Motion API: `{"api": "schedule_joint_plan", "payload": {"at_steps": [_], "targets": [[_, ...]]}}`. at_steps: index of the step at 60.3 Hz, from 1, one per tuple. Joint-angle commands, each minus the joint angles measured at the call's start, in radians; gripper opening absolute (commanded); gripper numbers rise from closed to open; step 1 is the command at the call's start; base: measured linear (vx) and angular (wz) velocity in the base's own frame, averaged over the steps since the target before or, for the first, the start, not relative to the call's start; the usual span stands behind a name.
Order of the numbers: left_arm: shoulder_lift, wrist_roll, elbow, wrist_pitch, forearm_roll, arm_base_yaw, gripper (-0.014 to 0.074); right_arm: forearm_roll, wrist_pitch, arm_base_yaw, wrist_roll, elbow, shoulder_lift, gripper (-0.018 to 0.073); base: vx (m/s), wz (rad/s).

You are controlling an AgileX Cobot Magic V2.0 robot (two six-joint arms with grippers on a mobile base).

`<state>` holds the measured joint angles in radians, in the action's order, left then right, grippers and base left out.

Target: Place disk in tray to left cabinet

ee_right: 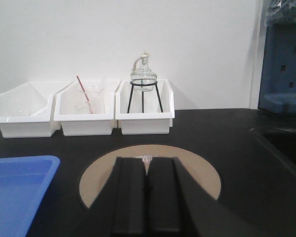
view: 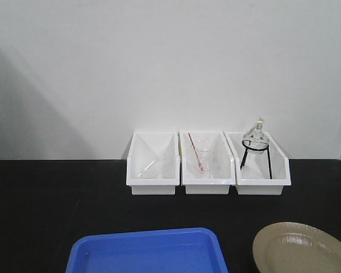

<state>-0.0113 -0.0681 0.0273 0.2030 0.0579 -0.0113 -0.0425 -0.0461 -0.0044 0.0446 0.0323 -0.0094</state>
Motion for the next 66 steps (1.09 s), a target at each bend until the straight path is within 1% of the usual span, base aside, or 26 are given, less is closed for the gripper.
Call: {"api": "schedule_joint_plan", "payload": {"at_steps": [1,46,51,60,63,66], "targets": [[-0.006,0.010,0.020,-0.082,0.005,-0.007,-0.0006,0.005,0.079,-0.005,0.006,0.018,-0.013,-0.0006,0.00,0.00],[-0.006,0.010,0.020,-0.082,0.005,-0.007,-0.0006,0.005,0.079,-0.005,0.006,0.018,-0.013,-0.0006,0.00,0.00],[-0.006,0.010,0.014,-0.113,0.005,-0.007,-0.0006,0.005,0.080,-0.005,0.006,0.018,-0.013,-0.0006,0.00,0.00],[-0.006,0.010,0.010,-0.178,0.005,-0.007,-0.0006,0.004,0.121,-0.005,0.006,0.017,-0.013,-0.0006,0.00,0.00],[-0.006,0.010,0.010,-0.196,0.005,-0.007,-0.0006,-0.012,0.140,-0.005,-0.002,0.015,-0.013,-0.0006,0.00,0.00],[-0.006,0.018,0.008,-0.244,0.009,-0.007,-0.0006,-0.042,0.162,-0.005,-0.010,0.007,-0.013,-0.0006,0.00,0.00]]}}
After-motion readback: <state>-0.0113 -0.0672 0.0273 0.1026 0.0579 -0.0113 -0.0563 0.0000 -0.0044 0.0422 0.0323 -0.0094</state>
